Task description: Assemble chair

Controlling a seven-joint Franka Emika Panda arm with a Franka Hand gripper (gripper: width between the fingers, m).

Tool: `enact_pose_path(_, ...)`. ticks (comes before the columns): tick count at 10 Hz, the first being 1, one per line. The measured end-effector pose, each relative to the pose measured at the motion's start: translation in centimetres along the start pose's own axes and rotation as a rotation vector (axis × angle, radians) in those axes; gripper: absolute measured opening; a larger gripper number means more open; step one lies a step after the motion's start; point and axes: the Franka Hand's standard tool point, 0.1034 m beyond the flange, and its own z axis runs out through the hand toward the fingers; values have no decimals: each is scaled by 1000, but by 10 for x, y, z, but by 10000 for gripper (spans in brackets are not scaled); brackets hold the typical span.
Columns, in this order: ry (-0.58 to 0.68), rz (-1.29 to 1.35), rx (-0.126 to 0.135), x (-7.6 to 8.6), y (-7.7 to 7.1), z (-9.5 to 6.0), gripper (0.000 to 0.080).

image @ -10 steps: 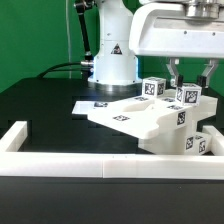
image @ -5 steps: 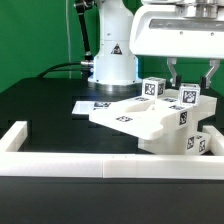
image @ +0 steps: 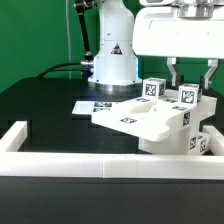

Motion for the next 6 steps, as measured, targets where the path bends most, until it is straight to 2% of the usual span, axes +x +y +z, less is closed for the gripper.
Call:
enact_pose_path(3,7,207,17,3,0,0,285)
enact_pose_path(6,4,351,17,2,-1,0,285)
